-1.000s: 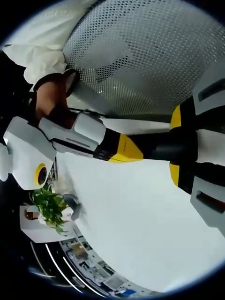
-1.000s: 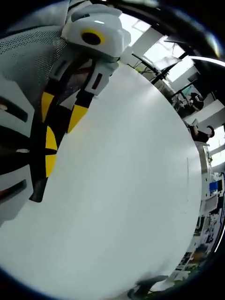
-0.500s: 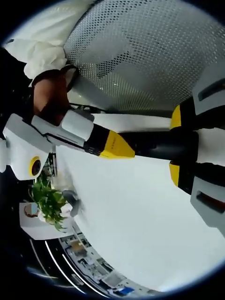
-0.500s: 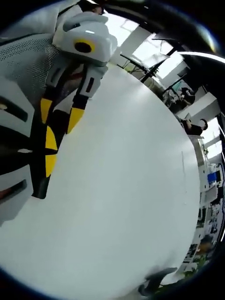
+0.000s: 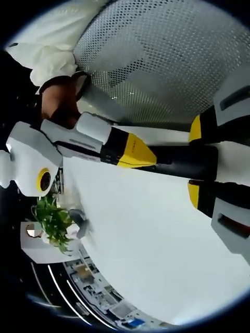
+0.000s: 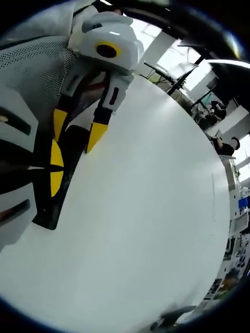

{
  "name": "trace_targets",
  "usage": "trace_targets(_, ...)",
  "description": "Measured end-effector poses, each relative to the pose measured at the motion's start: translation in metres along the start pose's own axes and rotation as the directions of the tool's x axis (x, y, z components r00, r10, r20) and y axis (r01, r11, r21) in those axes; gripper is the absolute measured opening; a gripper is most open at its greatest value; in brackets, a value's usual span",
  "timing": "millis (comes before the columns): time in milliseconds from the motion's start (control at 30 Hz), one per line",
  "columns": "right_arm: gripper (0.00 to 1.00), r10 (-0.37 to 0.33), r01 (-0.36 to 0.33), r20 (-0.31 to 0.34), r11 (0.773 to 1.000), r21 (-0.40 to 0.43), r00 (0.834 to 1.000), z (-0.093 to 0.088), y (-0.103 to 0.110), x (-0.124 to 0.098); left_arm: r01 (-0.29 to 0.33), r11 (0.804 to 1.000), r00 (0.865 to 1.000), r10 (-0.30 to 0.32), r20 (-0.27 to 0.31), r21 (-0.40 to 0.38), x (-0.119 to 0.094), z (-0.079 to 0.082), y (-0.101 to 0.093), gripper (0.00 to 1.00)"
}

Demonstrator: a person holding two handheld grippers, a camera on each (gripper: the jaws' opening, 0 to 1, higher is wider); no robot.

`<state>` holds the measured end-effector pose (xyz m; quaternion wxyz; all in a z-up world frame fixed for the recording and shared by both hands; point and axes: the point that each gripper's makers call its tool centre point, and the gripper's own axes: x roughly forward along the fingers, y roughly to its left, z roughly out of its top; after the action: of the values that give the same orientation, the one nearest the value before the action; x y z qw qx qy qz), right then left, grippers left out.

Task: Press the specified remote control buttons in sequence, fully releasing each button before pressing the next.

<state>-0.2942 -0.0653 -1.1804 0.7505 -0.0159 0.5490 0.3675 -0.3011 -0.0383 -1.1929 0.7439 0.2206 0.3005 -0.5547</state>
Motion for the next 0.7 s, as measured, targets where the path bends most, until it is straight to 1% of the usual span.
trace_targets(200,0.00,0.008,-0.008,0.004,1.000,0.004,1.000,0.000,-0.001,0.000,-0.004,1.000,1.000,0.004,-0.006,-0.003,-0.005,-0.003,-0.001,0.28)
trace_targets(367,0.00,0.018,-0.019,0.011,1.000,0.024,1.000,0.000,-0.002,0.000,-0.002,1.000,1.000,0.002,-0.008,0.002,-0.010,-0.005,-0.003,0.25)
trace_targets(533,0.00,0.014,-0.014,0.013,1.000,0.012,1.000,0.001,-0.001,0.001,0.002,1.000,1.000,-0.002,-0.011,0.012,-0.011,-0.005,-0.004,0.25)
trace_targets(700,0.00,0.001,-0.001,0.011,1.000,0.004,1.000,0.003,-0.003,0.000,0.000,1.000,1.000,0.000,-0.008,0.006,-0.010,-0.004,-0.002,0.25)
